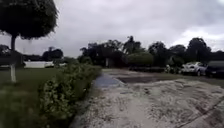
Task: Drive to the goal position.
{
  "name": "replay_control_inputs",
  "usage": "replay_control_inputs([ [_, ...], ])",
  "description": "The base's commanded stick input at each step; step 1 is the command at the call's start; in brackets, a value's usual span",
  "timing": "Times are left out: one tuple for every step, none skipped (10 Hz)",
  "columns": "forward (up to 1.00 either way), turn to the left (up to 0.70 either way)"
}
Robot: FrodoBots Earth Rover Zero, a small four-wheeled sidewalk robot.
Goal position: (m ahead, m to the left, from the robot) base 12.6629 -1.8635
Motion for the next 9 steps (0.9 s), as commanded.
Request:
replay_control_inputs([
  [0.5,0.0],
  [0.5,0.0],
  [0.5,0.0],
  [0.5,0.0],
  [0.5,0.0],
  [0.5,0.0],
  [0.5,0.0],
  [0.5,0.0],
  [0.5,0.0],
])
